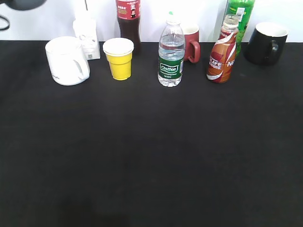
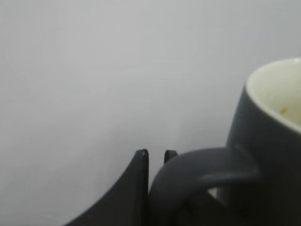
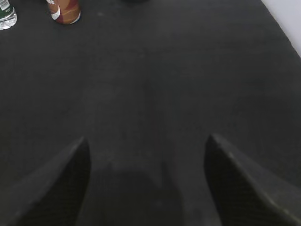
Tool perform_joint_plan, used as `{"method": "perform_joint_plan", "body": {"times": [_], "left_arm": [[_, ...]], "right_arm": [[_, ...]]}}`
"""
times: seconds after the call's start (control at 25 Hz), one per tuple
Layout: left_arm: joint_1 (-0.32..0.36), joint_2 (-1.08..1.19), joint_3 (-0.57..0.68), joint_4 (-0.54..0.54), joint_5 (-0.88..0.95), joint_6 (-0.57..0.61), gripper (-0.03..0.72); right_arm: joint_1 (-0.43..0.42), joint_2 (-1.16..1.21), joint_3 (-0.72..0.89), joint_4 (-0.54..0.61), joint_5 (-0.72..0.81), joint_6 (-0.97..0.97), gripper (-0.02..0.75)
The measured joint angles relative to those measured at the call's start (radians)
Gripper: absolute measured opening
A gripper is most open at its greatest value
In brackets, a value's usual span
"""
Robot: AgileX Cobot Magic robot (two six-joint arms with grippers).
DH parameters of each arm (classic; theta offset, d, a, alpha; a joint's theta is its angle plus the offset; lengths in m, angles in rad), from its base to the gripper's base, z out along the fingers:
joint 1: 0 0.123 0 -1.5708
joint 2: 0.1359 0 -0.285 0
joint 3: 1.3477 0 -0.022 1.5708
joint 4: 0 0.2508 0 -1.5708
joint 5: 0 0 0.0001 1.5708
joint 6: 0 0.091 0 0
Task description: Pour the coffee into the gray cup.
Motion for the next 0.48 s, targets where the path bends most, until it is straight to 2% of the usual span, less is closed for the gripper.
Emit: {"method": "perform_joint_plan", "body": {"times": [0.24,0.48], "left_arm": [[-0.148,-0.284,0.277,0.005,0.012,0.001,0.066],[-0.361,-0.424,0.384,0.017,0.107,0.002,0.066]], "right_arm": [[0.000,0.000,0.000,0.000,0.000,0.000,0.589],[0.000,0.000,0.000,0.000,0.000,0.000,0.589]]}}
